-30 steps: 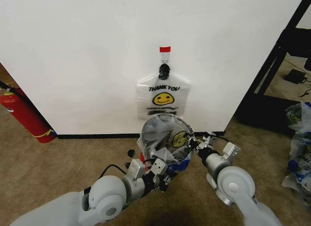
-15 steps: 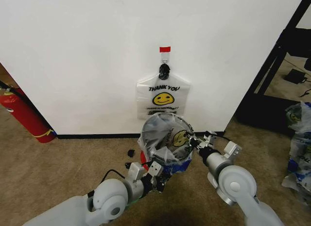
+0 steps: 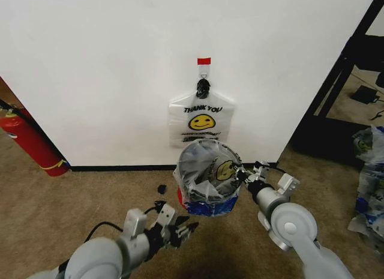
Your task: Pick up the garbage bag from the wall and place it over the trash bin.
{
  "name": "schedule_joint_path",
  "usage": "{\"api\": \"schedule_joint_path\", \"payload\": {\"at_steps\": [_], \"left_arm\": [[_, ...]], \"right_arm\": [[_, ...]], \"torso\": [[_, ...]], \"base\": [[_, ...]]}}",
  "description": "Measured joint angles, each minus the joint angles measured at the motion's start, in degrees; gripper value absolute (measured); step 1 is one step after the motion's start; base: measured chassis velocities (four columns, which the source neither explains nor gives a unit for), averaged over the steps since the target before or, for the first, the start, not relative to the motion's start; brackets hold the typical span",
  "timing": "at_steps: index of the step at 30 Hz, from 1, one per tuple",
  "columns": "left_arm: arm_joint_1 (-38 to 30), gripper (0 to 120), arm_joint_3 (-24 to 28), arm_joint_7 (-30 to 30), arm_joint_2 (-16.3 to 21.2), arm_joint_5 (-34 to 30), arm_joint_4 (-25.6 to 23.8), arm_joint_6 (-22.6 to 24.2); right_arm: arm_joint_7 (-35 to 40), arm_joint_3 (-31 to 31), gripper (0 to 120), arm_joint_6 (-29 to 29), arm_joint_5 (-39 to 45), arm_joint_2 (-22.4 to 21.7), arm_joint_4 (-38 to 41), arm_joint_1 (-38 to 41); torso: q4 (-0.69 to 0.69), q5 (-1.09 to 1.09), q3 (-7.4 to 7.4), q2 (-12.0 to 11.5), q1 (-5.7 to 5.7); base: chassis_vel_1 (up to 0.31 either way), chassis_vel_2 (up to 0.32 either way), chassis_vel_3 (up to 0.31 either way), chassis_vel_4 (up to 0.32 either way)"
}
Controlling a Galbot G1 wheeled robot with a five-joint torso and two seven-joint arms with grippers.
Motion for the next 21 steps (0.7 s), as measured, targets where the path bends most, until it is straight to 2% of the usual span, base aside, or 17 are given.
{"api": "schedule_joint_path", "payload": {"at_steps": [3, 4, 9, 10, 13, 18, 21], "left_arm": [[0.3, 65, -0.8, -0.7, -0.7, -0.5, -0.4, -1.0], [0.3, 65, -0.8, -0.7, -0.7, -0.5, -0.4, -1.0], [-0.5, 87, -0.7, -3.2, -2.1, -5.7, -1.2, -2.7], [-0.5, 87, -0.7, -3.2, -2.1, -5.7, -1.2, -2.7], [-0.1, 97, -0.6, -3.7, -2.5, -7.5, -1.0, -2.7], [-0.1, 100, -1.1, -4.2, -2.9, -10.8, -0.5, -2.7], [-2.6, 100, -1.1, -5.3, -4.5, -16.4, 1.5, -3.6]], "right_arm": [[0.0, 0.1, 1, 0.0, -0.2, 0.0, 0.6, -0.6], [0.0, 0.1, 1, 0.0, -0.2, 0.0, 0.6, -0.6], [-0.1, 0.5, 1, 0.0, -0.4, -0.3, 1.1, -1.1], [-0.1, 0.5, 1, 0.0, -0.4, -0.3, 1.1, -1.1], [-0.1, 0.5, 1, 0.0, -0.4, -0.3, 1.1, -1.0], [-0.2, 0.3, 1, 0.0, -0.5, -0.3, 1.0, -0.8], [-0.3, 0.1, 1, 0.0, -0.6, -0.2, 0.8, -0.6]], "torso": [[0.0, -0.02, 0.0, 0.0, 0.0], [0.0, -0.02, 0.0, 0.0, 0.0], [-0.01, 0.0, 0.0, 0.0, 0.0], [-0.01, 0.0, 0.0, 0.0, 0.0], [0.0, 0.0, 0.0, 0.0, 0.0], [0.0, 0.0, 0.0, 0.0, 0.0], [0.0, -0.03, 0.0, 0.0, 0.0]], "base": [[0.0, 0.0, 0.0, 0.0], [0.0, 0.0, 0.0, 0.0], [0.0, 0.0, 0.0, 0.0], [0.0, 0.0, 0.0, 0.0], [0.0, 0.0, 0.0, 0.0], [0.0, 0.0, 0.0, 0.0], [0.0, 0.0, 0.0, 0.0]]}}
